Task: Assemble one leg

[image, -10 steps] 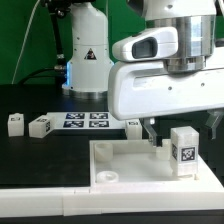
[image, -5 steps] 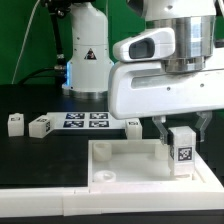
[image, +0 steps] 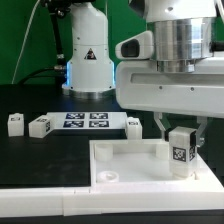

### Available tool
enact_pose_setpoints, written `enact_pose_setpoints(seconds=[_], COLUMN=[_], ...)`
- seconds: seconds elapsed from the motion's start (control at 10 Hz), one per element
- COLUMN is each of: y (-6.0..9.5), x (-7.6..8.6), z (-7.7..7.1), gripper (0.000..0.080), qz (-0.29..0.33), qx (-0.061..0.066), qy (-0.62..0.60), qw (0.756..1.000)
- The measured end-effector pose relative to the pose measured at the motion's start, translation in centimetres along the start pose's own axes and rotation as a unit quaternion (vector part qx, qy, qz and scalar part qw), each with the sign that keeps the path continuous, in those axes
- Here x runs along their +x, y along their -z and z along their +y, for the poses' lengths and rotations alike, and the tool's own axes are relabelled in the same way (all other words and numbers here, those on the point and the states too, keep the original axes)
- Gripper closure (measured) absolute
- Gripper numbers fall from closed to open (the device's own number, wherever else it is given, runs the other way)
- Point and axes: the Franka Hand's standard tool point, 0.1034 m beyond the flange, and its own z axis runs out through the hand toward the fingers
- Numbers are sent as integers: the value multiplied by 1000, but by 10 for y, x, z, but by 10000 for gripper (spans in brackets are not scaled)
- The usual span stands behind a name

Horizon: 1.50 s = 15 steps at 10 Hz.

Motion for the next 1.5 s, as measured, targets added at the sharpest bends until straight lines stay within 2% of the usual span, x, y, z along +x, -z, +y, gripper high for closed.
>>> enact_pose_setpoints(seconds=[0.3,0.6,0.7,0.8,0.9,1.0,1.1,1.3,1.5], y=[-1,-1,-1,0,0,1,1,0,-3], x=[0,-1,-1,-2,-2,-2,-4,-1,-6], z=[1,0,0,-1,-2,-3,-4,-5,-7], gripper=[507,507,321,321,192,157,152,150,150], qz=[-10,-11,-11,-11,-9,-9,-9,-6,-6], qx=[4,3,3,4,4,6,7,3,0], qy=[-180,-224,-196,-161,-84,9,45,228,311], qw=[984,975,981,987,996,1000,999,974,950])
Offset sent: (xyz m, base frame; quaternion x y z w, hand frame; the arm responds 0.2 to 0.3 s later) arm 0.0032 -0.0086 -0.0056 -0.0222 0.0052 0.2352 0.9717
